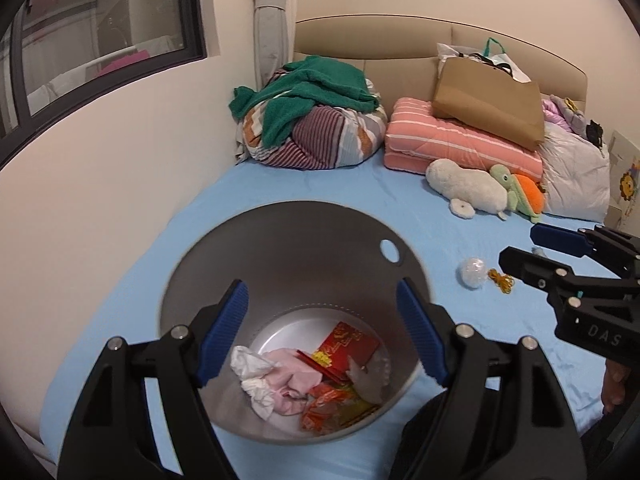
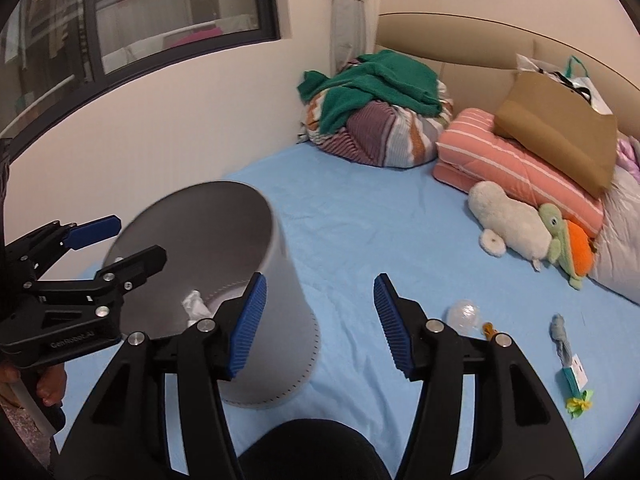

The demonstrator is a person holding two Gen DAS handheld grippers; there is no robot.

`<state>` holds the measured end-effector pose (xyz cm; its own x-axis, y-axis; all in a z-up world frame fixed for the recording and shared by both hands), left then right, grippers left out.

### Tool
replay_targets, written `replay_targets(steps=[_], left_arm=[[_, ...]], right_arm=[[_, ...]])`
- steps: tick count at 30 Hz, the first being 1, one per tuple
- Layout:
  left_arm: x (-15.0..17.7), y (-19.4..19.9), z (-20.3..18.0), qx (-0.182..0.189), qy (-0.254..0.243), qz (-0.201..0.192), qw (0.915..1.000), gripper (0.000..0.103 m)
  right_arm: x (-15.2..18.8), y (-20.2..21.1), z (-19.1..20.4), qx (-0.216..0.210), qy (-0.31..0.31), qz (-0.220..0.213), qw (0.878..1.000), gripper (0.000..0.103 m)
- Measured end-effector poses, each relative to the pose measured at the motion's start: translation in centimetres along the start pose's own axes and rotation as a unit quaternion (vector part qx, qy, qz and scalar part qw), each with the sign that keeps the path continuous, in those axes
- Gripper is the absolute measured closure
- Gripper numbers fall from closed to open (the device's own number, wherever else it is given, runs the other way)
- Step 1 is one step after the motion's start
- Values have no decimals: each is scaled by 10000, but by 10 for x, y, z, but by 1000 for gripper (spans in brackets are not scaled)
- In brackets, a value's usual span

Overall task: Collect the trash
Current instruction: 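Move both tools back over the bed toward the plastic ball and rubber bands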

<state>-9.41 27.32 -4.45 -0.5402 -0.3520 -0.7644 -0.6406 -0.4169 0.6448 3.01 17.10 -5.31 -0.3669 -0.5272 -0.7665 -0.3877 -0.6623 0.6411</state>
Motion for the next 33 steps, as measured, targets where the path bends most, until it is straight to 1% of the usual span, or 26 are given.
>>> replay_targets(steps=[4, 8, 9, 10, 12, 13, 15, 16, 17, 18, 19, 20, 22, 24, 29, 33], left_arm=[[1, -21, -41, 361, -235, 137, 9990, 26], [6, -49, -82, 677, -444, 343, 9961, 26], [6, -55, -90, 547, -522, 333, 9966, 21], [7, -62, -99, 312, -655, 266, 9970, 20], [7, -75, -113, -233, -954, 173, 9950, 18], [6, -79, -118, -396, -1018, 144, 9939, 18], [4, -85, -121, -615, -1027, 96, 9928, 18], [1, -88, -121, -700, -952, 104, 9929, 18], [-2, -86, -120, -689, -886, 75, 9937, 18], [-6, -83, -121, -485, -817, 41, 9955, 18], [-11, -80, -123, -366, -747, -25, 9965, 18], [-16, -79, -126, -378, -775, -105, 9962, 18], [-22, -78, -139, -404, -985, -236, 9940, 18], [-27, -85, -151, -338, -1110, -285, 9928, 18], [-27, -122, -179, 143, -1152, -2, 9932, 18], [-20, -157, -200, 458, -1207, 248, 9913, 18]], right_arm=[[24, 0, -56, 528, -378, 117, 9978, 49], [46, -5, -104, 1014, -568, 275, 9928, 49], [50, -7, -113, 1086, -613, 318, 9917, 49], [56, -9, -124, 1159, -669, 365, 9903, 49], [63, -15, -141, 1241, -758, 440, 9884, 49], [66, -18, -148, 1267, -799, 467, 9876, 49], [72, -26, -163, 1325, -870, 537, 9859, 49], [74, -30, -169, 1343, -896, 566, 9853, 49], [77, -35, -175, 1348, -935, 602, 9846, 49], [79, -40, -181, 1329, -983, 642, 9842, 49], [81, -42, -185, 1308, -1016, 665, 9839, 49], [81, -47, -190, 1282, -1051, 690, 9837, 49], [82, -53, -195, 1252, -1071, 712, 9838, 49], [82, -60, -201, 1228, -1087, 714, 9839, 49], [84, -75, -218, 1276, -1134, 746, 9825, 49], [88, -89, -233, 1337, -1175, 829, 9805, 49]])
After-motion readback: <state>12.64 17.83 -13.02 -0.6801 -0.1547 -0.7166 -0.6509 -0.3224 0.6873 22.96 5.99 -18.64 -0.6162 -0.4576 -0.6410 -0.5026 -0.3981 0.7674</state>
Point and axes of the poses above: each gripper's, at about its wrist camera, not at the fingertips, and y roughly against the way its jaws point, z to its left, x to its underside, the point moved 3 cm from there along -y, roughly the way its jaws point, and after that the axes turned 7 degrees about x, right-handed, at the moved point
